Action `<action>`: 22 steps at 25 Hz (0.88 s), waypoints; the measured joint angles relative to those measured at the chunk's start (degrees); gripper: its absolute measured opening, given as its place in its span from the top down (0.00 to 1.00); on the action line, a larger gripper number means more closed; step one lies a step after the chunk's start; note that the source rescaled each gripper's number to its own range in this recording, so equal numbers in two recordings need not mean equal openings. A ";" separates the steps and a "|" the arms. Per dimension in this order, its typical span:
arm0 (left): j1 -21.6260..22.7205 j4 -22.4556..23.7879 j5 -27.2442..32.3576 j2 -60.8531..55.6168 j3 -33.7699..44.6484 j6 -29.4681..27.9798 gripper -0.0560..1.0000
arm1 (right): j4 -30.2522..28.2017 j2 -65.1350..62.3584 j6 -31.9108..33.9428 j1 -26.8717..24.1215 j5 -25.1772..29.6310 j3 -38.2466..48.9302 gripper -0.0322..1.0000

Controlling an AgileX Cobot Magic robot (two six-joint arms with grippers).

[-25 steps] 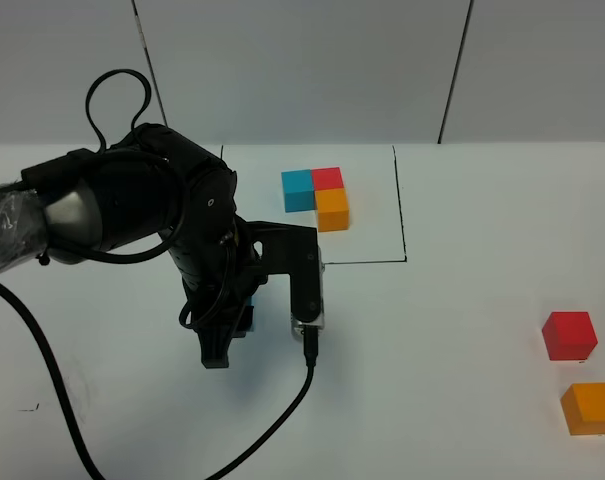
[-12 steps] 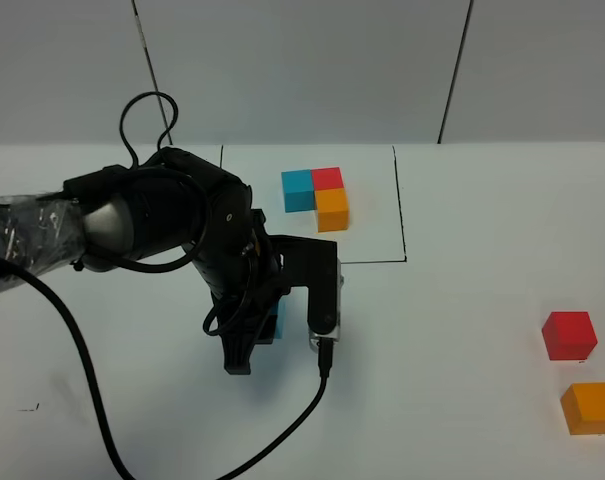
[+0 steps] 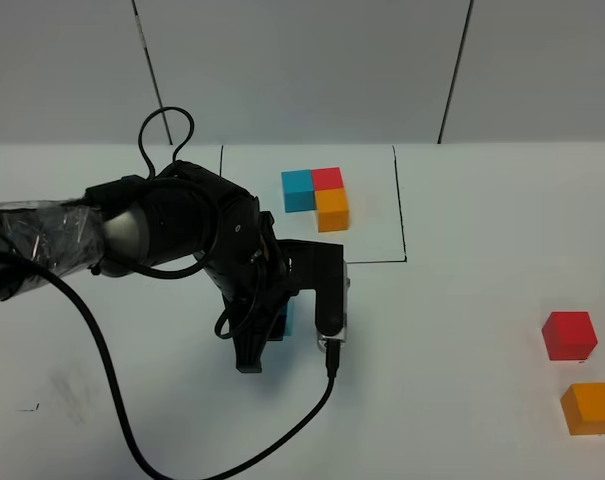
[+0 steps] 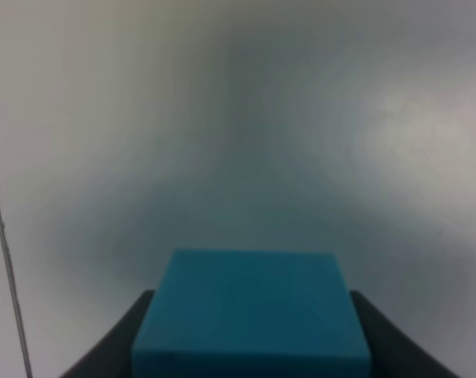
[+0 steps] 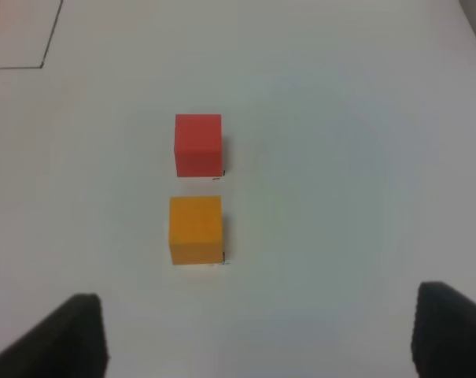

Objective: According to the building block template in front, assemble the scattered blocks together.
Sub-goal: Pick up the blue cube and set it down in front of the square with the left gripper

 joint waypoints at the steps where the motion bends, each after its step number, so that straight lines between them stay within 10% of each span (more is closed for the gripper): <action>1: 0.00 0.00 -0.24 0.40 0.00 0.00 0.95 | 0.00 0.00 0.00 0.00 0.00 0.00 0.37; 22: 0.00 -0.02 -2.09 6.40 -0.16 1.13 0.95 | 0.00 0.00 0.00 0.00 0.00 0.00 0.37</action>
